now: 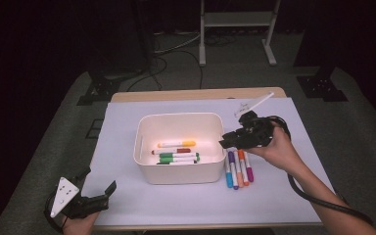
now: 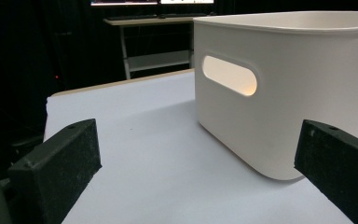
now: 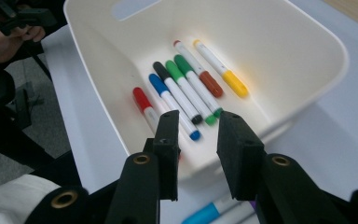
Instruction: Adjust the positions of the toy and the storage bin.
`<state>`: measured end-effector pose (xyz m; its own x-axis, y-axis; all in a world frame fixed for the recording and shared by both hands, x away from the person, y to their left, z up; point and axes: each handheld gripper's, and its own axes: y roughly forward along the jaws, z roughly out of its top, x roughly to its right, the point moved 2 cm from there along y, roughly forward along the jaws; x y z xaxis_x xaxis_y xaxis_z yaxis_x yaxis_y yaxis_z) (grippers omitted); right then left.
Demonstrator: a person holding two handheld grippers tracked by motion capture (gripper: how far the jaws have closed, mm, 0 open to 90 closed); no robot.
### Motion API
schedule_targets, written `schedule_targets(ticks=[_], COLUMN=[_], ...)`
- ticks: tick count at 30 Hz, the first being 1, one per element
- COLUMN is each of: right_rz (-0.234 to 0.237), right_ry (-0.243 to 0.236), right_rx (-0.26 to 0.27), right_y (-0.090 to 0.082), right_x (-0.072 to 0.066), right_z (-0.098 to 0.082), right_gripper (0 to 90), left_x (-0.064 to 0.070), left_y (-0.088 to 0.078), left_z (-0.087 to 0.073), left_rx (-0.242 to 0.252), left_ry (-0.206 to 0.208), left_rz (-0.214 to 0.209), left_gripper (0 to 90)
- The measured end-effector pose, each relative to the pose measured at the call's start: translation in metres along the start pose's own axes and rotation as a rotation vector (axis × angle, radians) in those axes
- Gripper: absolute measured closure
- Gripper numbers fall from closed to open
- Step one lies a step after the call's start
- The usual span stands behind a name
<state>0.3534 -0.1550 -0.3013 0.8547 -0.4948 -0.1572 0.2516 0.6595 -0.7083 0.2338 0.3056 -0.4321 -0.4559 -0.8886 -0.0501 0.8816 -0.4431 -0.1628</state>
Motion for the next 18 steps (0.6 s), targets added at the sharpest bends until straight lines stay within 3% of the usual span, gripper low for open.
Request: schedule_targets(ticks=[8,18], right_rz=[-0.053,-0.105], right_ry=[0.092,0.208], right_rx=[0.017,-0.017], right_y=[-0.011,0.008], right_x=[0.02,0.048], right_z=[-0.045,-0.096], right_gripper=[64.4,63.1], left_x=[0.001,0.001], left_y=[0.0,0.0], left_z=[0.0,0.0], left_rx=[-0.003,-0.005], left_ry=[0.005,0.004], left_rz=[-0.001,-0.001], left_gripper=[0.0,0.0])
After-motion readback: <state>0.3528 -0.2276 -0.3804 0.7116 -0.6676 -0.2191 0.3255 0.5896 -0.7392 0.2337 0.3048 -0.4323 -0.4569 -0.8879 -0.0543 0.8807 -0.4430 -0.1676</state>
